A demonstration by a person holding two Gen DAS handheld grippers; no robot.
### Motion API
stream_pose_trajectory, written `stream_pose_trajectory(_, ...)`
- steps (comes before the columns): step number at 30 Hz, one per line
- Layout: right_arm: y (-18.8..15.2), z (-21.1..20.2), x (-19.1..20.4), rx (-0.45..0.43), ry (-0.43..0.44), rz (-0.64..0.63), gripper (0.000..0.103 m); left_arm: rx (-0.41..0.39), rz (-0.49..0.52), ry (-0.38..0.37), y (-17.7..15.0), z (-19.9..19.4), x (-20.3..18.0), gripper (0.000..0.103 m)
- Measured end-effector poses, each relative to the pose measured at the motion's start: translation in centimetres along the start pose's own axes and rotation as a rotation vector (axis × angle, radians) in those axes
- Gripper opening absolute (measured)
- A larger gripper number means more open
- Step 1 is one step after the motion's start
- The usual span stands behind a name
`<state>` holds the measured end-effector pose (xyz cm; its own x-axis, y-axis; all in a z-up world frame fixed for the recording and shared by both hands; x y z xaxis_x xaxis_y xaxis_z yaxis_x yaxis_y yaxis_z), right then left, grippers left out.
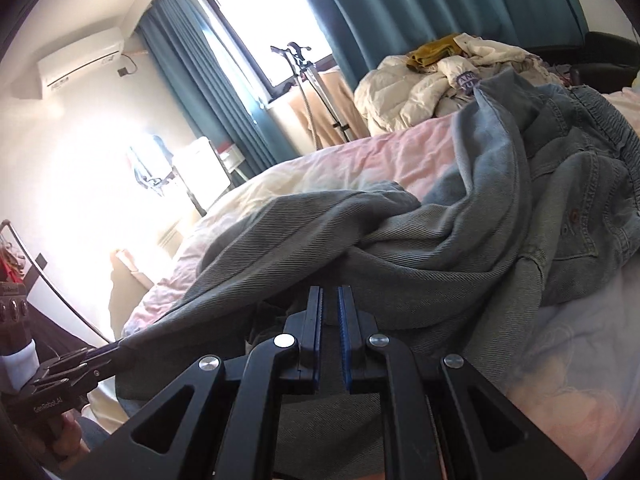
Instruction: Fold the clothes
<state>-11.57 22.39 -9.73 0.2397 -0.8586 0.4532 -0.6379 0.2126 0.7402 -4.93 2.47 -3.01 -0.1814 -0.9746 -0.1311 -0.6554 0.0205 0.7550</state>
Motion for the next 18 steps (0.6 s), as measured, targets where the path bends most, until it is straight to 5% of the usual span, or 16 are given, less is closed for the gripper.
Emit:
stream_pose_trajectory(6,1.1,-1.8,-1.0,-0.048,-0.037,0.038,0.008,-0.047,0.131,-0.011,2.1,-0.2,-3.8,0.055)
stream_pose_trajectory(12,2.1,-4.4,-6.1,-0.033,-0.174,0.165,0.008,0.021,0.342,-0.022,4.8,4.1,-10.0,0.055)
stream_pose_trajectory(18,3.1,-6.0,-8.8,-0.071,-0.199,0.236,0.008,0.146,0.373,0.022,8.0,11.7,-13.6,0.055)
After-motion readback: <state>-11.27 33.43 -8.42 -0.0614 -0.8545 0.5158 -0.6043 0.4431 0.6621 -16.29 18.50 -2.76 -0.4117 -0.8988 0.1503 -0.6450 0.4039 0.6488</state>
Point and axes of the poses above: each gripper's, at about its wrist camera, not at the fingertips, and z roughly the way its jaws point, x to its left, y to its top, the point moved 6 cm from there along z, roughly the way its jaws point, and after that the axes turned 1 degree about -z, right-handed, at the moved point
